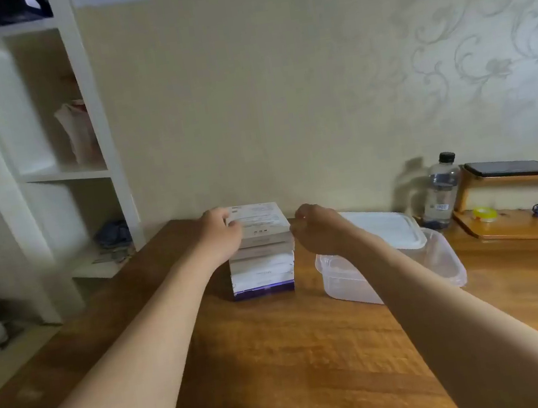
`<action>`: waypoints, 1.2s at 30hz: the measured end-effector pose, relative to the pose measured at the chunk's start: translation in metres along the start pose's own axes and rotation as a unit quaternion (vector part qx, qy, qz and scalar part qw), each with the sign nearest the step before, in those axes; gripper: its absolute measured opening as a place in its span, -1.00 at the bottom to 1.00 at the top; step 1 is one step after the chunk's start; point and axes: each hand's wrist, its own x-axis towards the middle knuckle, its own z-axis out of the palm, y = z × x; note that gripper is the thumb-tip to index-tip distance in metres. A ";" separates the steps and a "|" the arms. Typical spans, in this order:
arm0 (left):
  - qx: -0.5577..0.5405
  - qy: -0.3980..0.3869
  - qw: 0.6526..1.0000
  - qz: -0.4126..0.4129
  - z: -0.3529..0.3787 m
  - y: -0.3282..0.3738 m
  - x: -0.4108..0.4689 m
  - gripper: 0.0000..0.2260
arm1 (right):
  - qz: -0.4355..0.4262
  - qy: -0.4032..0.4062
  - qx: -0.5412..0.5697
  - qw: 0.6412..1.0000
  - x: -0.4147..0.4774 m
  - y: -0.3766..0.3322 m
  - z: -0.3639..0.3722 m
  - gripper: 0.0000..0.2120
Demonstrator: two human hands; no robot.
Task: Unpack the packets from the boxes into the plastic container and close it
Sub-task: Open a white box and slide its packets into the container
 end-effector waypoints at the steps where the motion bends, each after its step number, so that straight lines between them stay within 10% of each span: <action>1: -0.012 -0.004 1.000 -0.015 0.004 -0.003 0.004 -0.62 | -0.004 -0.003 0.010 1.000 0.005 0.000 0.004 -0.81; 12: -0.068 0.034 0.997 -0.029 0.022 -0.017 0.032 -0.97 | 0.008 -0.030 0.109 0.994 0.040 0.002 0.035 -0.56; 24: -0.169 0.101 0.980 -0.017 0.025 0.010 0.034 -0.70 | -0.006 0.072 0.228 0.971 0.028 0.024 0.036 -0.69; 31: -0.574 -0.049 0.809 -0.118 0.053 0.064 0.023 -0.65 | 0.020 0.141 0.429 0.892 0.005 0.057 -0.011 -0.66; 36: -0.649 -0.224 0.721 -0.093 0.098 0.090 0.001 -0.67 | -0.019 0.179 0.416 0.891 -0.017 0.094 -0.048 -0.56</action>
